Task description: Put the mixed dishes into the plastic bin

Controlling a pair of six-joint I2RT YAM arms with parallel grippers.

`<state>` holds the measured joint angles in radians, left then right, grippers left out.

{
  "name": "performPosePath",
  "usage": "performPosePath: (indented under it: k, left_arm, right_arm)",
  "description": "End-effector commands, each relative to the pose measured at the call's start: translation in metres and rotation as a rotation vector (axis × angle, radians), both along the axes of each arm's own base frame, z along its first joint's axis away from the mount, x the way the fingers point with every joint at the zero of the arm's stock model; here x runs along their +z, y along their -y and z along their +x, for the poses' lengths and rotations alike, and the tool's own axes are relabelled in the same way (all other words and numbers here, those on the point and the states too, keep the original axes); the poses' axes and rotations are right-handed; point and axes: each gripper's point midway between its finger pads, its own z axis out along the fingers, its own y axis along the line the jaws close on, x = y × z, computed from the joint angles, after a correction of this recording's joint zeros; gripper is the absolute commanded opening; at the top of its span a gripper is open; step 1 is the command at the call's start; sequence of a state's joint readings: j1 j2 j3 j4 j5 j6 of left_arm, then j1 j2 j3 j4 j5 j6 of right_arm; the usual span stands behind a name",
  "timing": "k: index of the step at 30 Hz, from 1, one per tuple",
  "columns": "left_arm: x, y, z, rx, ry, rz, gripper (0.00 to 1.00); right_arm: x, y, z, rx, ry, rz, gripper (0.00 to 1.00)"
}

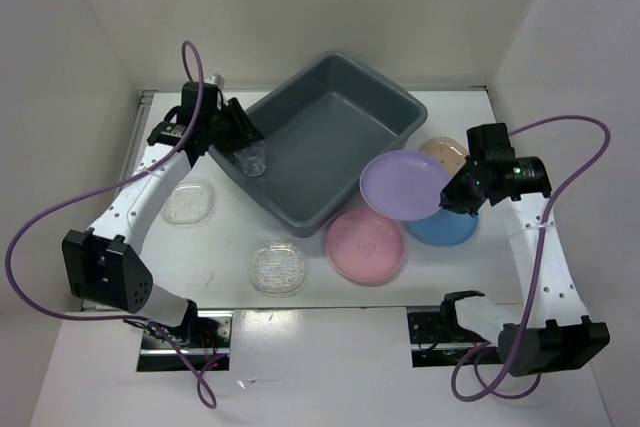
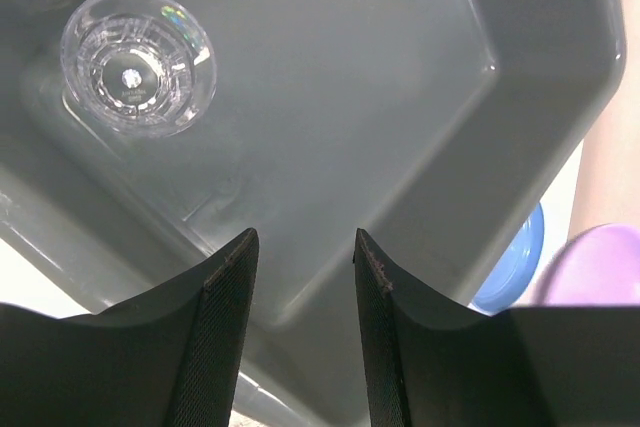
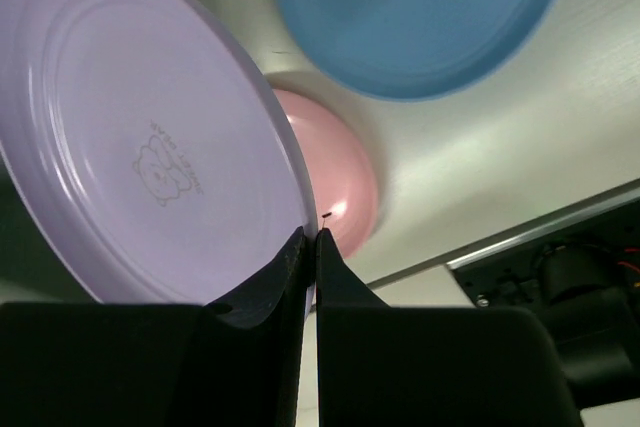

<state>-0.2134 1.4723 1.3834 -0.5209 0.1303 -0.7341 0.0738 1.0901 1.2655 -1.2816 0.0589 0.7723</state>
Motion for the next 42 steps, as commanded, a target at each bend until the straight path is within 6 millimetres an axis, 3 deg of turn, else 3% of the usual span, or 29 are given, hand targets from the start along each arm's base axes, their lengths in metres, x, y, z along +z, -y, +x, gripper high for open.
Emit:
performPosePath:
  k: [1, 2, 3, 6, 11, 16, 18, 19, 21, 22, 24, 26, 28, 29, 30, 33, 35, 37, 42]
  left_arm:
    - [0.023, -0.005, 0.008, -0.006, 0.066, 0.032, 0.51]
    - [0.023, -0.005, 0.008, -0.012, 0.069, 0.039, 0.51]
    - [0.021, -0.007, 0.007, -0.005, 0.061, 0.046, 0.51]
    - [0.021, -0.007, 0.007, -0.010, 0.064, 0.053, 0.51]
    - [0.022, -0.009, 0.007, -0.007, 0.078, 0.064, 0.54]
    - [0.013, -0.012, 0.001, 0.000, 0.065, 0.073, 0.57]
    - [0.013, -0.012, 0.000, 0.000, 0.071, 0.071, 0.57]
    - [0.009, -0.013, -0.002, 0.000, 0.061, 0.074, 0.57]
    - [0.012, -0.014, -0.002, 0.007, 0.071, 0.077, 0.57]
    - [0.008, -0.015, -0.003, 0.007, 0.062, 0.079, 0.57]
    - [0.008, -0.015, -0.006, 0.007, 0.062, 0.079, 0.58]
    - [0.011, -0.017, -0.006, 0.015, 0.072, 0.083, 0.58]
    - [0.011, -0.017, -0.009, 0.015, 0.072, 0.083, 0.58]
    - [0.005, -0.018, -0.010, 0.014, 0.060, 0.085, 0.58]
    - [0.005, -0.018, -0.010, 0.014, 0.060, 0.085, 0.58]
    - [0.011, -0.019, -0.015, 0.015, 0.070, 0.083, 0.59]
    - [0.011, -0.022, -0.013, 0.029, 0.072, 0.094, 0.59]
    - [0.010, -0.023, -0.016, 0.024, 0.074, 0.101, 0.59]
    - [0.012, -0.025, -0.018, 0.032, 0.075, 0.108, 0.59]
  right_arm:
    - [0.045, -0.009, 0.021, -0.011, 0.107, 0.062, 0.02]
    - [0.053, -0.011, 0.028, 0.012, 0.120, 0.063, 0.02]
    - [0.074, -0.013, 0.039, 0.029, 0.176, 0.069, 0.02]
    - [0.102, -0.028, 0.081, 0.093, 0.277, 0.109, 0.02]
    - [0.113, -0.063, 0.150, 0.192, 0.400, 0.191, 0.02]
    - [0.086, -0.101, 0.204, 0.314, 0.426, 0.198, 0.02]
    - [0.091, -0.118, 0.220, 0.370, 0.474, 0.182, 0.02]
    - [0.075, -0.124, 0.231, 0.371, 0.439, 0.175, 0.02]
    - [0.072, -0.132, 0.245, 0.405, 0.450, 0.161, 0.02]
    - [0.053, -0.135, 0.255, 0.403, 0.412, 0.159, 0.02]
    - [0.045, -0.145, 0.263, 0.431, 0.406, 0.140, 0.02]
    - [0.020, -0.146, 0.277, 0.422, 0.369, 0.084, 0.02]
    - [0.017, -0.150, 0.287, 0.426, 0.373, 0.059, 0.02]
    - [0.000, -0.149, 0.296, 0.427, 0.345, 0.039, 0.02]
    - [0.004, -0.151, 0.305, 0.435, 0.366, 0.034, 0.02]
    - [-0.027, -0.153, 0.320, 0.428, 0.298, 0.018, 0.02]
    - [-0.032, -0.158, 0.328, 0.434, 0.299, -0.004, 0.02]
    - [-0.051, -0.155, 0.331, 0.424, 0.260, -0.054, 0.02]
    - [-0.067, -0.149, 0.335, 0.403, 0.225, -0.094, 0.02]
